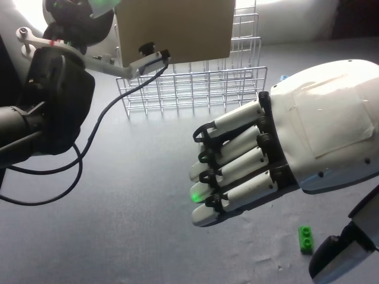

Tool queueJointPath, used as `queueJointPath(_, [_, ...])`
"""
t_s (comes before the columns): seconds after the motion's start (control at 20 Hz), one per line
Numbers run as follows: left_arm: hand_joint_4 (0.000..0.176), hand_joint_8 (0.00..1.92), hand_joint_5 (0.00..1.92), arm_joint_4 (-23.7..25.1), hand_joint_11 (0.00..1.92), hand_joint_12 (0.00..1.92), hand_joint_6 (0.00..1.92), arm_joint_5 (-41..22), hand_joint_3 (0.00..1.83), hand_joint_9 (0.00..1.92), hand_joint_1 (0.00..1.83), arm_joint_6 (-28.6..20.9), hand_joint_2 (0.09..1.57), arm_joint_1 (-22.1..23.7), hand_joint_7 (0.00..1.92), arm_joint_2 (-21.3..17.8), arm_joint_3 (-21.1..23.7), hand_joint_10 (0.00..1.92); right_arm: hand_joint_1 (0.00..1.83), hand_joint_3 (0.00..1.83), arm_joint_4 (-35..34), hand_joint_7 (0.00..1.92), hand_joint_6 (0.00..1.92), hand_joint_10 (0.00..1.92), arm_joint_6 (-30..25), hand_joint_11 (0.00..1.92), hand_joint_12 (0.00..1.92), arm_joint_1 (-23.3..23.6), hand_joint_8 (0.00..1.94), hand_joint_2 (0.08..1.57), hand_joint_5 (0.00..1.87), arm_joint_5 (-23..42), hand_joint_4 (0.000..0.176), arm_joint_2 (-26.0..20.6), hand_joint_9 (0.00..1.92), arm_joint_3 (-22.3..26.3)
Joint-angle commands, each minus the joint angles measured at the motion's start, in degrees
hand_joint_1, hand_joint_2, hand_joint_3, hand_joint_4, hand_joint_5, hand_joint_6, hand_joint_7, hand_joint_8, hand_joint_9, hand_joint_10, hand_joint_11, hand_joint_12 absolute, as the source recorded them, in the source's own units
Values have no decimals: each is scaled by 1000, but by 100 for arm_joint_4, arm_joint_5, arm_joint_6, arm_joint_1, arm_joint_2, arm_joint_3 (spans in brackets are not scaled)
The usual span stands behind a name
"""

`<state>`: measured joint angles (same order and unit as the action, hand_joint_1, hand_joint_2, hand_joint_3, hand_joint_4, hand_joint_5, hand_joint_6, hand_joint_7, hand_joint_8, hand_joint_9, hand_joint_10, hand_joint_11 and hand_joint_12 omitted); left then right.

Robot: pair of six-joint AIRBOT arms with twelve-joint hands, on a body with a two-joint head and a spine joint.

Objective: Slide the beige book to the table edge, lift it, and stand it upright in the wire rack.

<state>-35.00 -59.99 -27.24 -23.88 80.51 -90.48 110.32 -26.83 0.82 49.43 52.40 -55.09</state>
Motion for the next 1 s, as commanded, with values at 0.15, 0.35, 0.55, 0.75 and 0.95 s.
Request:
queueJointPath(0.15, [0,1383,795,175,768,1616,1057,-719,2,773,1455,-121,1186,-33,708,69,-84,1375,93,1,-473,283,3,4,27,0,950,15,3,1102,279,3,0,-26,305,9])
queueJointPath(0.35, [0,1348,818,175,727,1639,1045,-761,0,774,1455,-133,1185,-87,733,137,-135,1372,132,0,-473,269,1,4,31,0,874,14,1,1094,264,20,0,-26,293,9])
queueJointPath(0.55, [0,1370,792,172,693,1543,1144,-788,5,781,1374,-160,1202,-93,715,263,-308,1454,122,0,-472,283,7,5,55,0,843,12,5,1094,283,63,0,-27,302,10])
queueJointPath(0.75, [0,1371,745,170,738,1649,1140,-833,0,758,1452,-211,1197,-102,717,428,-552,1397,106,1,-472,275,0,1,60,0,912,7,0,1097,271,87,0,-18,303,11])
queueJointPath(0.95, [0,1397,776,170,716,1470,1176,-870,0,787,1348,-274,1212,-124,705,598,-774,1470,92,0,-473,271,3,2,59,0,888,6,3,1098,269,84,0,-17,286,11])
